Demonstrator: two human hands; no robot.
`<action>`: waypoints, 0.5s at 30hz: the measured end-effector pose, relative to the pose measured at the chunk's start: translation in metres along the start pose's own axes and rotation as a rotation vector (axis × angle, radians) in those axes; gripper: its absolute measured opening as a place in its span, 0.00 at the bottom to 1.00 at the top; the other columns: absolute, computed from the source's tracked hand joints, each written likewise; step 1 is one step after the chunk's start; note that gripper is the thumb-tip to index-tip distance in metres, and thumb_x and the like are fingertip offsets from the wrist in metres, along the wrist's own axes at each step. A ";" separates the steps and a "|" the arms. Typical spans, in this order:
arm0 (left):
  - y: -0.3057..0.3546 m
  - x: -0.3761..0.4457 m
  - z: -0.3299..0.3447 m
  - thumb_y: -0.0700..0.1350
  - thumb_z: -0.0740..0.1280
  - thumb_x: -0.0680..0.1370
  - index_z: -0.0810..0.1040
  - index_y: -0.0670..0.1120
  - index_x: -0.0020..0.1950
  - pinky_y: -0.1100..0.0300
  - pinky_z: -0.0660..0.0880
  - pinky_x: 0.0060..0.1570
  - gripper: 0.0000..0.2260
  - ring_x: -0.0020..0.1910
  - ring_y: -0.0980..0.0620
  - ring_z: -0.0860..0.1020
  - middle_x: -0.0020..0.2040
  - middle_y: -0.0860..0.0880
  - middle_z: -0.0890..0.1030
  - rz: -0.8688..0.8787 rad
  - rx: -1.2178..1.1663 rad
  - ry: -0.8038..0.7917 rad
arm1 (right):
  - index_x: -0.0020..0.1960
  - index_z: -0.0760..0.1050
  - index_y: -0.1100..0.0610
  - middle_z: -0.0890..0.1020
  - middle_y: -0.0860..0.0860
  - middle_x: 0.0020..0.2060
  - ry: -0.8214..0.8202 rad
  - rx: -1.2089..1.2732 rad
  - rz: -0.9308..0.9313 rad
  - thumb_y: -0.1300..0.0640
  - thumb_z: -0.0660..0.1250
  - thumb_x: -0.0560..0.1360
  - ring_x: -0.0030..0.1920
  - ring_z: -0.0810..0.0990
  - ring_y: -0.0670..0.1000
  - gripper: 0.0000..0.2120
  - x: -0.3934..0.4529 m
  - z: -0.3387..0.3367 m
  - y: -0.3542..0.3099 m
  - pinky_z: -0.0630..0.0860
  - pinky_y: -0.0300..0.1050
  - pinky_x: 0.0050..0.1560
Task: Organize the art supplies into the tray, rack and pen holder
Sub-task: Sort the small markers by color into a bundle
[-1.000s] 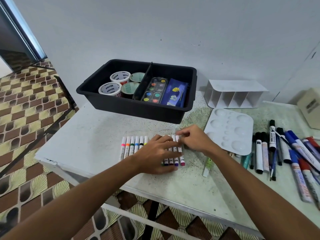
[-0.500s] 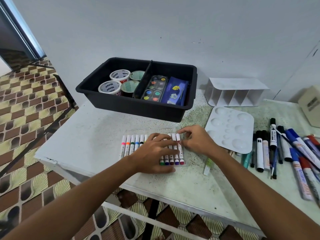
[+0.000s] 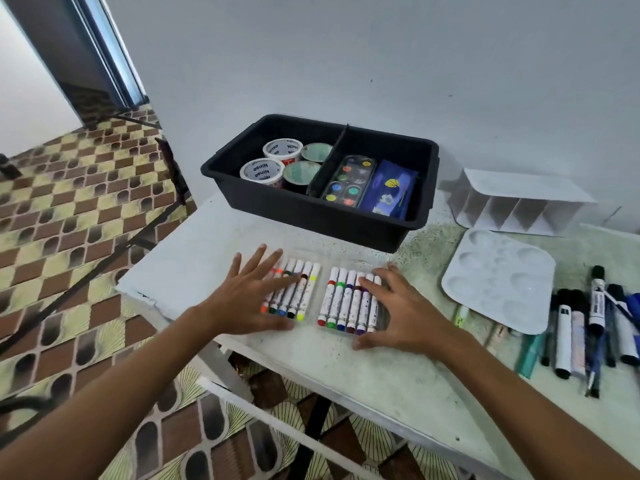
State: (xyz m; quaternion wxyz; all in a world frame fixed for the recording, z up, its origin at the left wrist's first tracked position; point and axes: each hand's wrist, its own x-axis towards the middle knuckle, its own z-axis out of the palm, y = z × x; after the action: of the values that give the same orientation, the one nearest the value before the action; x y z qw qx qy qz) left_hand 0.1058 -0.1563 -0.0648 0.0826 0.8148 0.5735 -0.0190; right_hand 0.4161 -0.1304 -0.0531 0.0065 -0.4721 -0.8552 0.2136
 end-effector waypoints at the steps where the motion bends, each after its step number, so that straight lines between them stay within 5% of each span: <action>1: -0.007 -0.001 -0.002 0.82 0.47 0.62 0.48 0.64 0.76 0.39 0.36 0.73 0.46 0.74 0.48 0.30 0.77 0.51 0.35 -0.053 -0.048 0.001 | 0.78 0.50 0.48 0.50 0.48 0.77 0.037 -0.057 -0.015 0.16 0.53 0.55 0.77 0.41 0.52 0.61 0.000 0.003 -0.005 0.47 0.54 0.76; 3: -0.019 -0.003 -0.006 0.81 0.55 0.60 0.47 0.62 0.77 0.40 0.41 0.74 0.49 0.77 0.46 0.36 0.79 0.49 0.40 -0.194 -0.149 -0.004 | 0.78 0.53 0.47 0.52 0.49 0.75 0.100 -0.123 -0.044 0.13 0.43 0.52 0.75 0.46 0.52 0.62 -0.002 0.006 -0.012 0.50 0.54 0.75; 6: -0.027 -0.003 -0.017 0.66 0.71 0.66 0.47 0.58 0.78 0.40 0.49 0.74 0.48 0.77 0.43 0.48 0.79 0.47 0.53 -0.350 -0.389 -0.001 | 0.76 0.59 0.43 0.54 0.48 0.73 0.141 -0.069 -0.085 0.15 0.46 0.55 0.72 0.51 0.51 0.56 -0.001 0.006 -0.019 0.53 0.53 0.72; 11: -0.024 0.003 -0.026 0.56 0.69 0.66 0.59 0.53 0.75 0.40 0.61 0.70 0.39 0.68 0.45 0.68 0.69 0.46 0.71 -0.390 -0.710 0.204 | 0.73 0.65 0.48 0.59 0.48 0.71 0.263 0.222 -0.028 0.26 0.69 0.59 0.68 0.59 0.49 0.49 0.005 0.014 -0.020 0.66 0.53 0.68; 15: -0.012 0.006 -0.030 0.46 0.70 0.76 0.66 0.48 0.71 0.53 0.74 0.58 0.25 0.58 0.48 0.74 0.61 0.46 0.74 -0.354 -0.910 0.492 | 0.75 0.61 0.49 0.66 0.48 0.67 0.288 0.259 -0.010 0.24 0.68 0.54 0.66 0.59 0.47 0.56 0.012 0.016 -0.023 0.65 0.49 0.67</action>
State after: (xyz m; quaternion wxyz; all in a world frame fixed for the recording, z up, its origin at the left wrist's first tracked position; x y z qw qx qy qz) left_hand 0.0943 -0.1421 -0.0376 0.2857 0.5682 0.6547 0.4085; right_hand 0.3876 -0.1376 -0.0611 0.1906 -0.4888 -0.8132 0.2519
